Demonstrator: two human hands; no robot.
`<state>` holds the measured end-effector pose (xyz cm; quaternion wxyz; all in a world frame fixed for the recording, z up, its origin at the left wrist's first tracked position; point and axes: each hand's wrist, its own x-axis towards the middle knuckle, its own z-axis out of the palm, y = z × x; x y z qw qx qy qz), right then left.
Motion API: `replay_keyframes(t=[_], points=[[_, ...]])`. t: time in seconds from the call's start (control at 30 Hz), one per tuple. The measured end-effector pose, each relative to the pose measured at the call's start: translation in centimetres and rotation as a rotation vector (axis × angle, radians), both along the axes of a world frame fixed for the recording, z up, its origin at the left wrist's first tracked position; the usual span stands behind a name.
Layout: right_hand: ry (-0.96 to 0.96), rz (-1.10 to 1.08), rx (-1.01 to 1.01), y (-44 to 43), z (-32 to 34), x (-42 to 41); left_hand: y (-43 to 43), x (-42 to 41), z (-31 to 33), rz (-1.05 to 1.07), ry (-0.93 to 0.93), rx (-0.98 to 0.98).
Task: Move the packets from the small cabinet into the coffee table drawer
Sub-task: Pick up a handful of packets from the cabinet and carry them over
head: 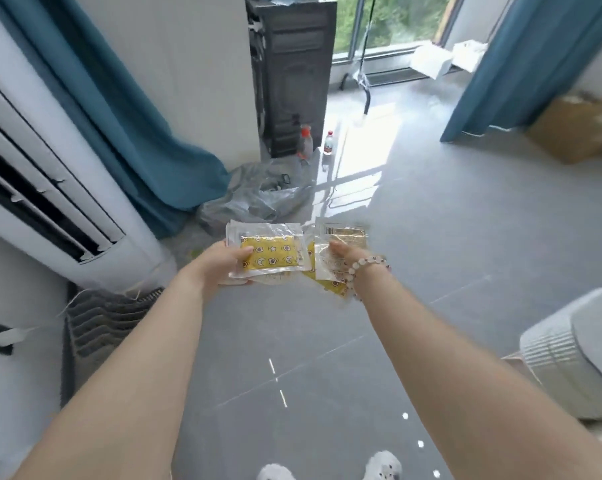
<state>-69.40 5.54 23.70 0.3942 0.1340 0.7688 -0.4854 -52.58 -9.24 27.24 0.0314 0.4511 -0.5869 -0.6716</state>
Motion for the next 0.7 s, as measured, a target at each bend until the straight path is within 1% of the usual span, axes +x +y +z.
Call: replay_keyframes(t=[0.13, 0.3, 0.4, 0.5, 0.53, 0.57, 0.6, 0.63, 0.7], points=[[0.028, -0.163, 0.052, 7.8, 0.6, -4.4, 5.6, -7.0, 0.2, -0.127, -0.013, 0.031], [0.0, -0.338, 0.023, 17.7, 0.4, -9.6, 13.2, -15.1, -0.6, -0.299, -0.071, 0.072], [-0.039, -0.362, -0.046, 22.7, 0.3, -11.8, 17.7, -19.3, -1.2, -0.386, -0.086, 0.057], [-0.059, -0.422, -0.101, 27.8, -1.1, -14.1, 22.1, -23.1, -1.3, -0.459, -0.114, 0.02], [-0.054, -0.414, -0.147, 29.5, -2.3, -15.3, 23.6, -24.3, -1.2, -0.48, -0.125, 0.015], [-0.055, -0.442, -0.16, 31.4, -4.6, -16.7, 25.1, -25.4, -1.1, -0.498, -0.135, 0.012], [-0.054, -0.462, -0.178, 33.3, -5.4, -17.6, 26.6, -26.5, -0.9, -0.513, -0.144, 0.008], [-0.06, -0.491, -0.136, 35.3, -6.5, -18.5, 28.1, -27.6, -0.8, -0.523, -0.149, 0.009], [-0.068, -0.608, -0.116, 39.1, -8.6, -20.2, 31.2, -29.6, -0.8, -0.549, -0.14, 0.017]])
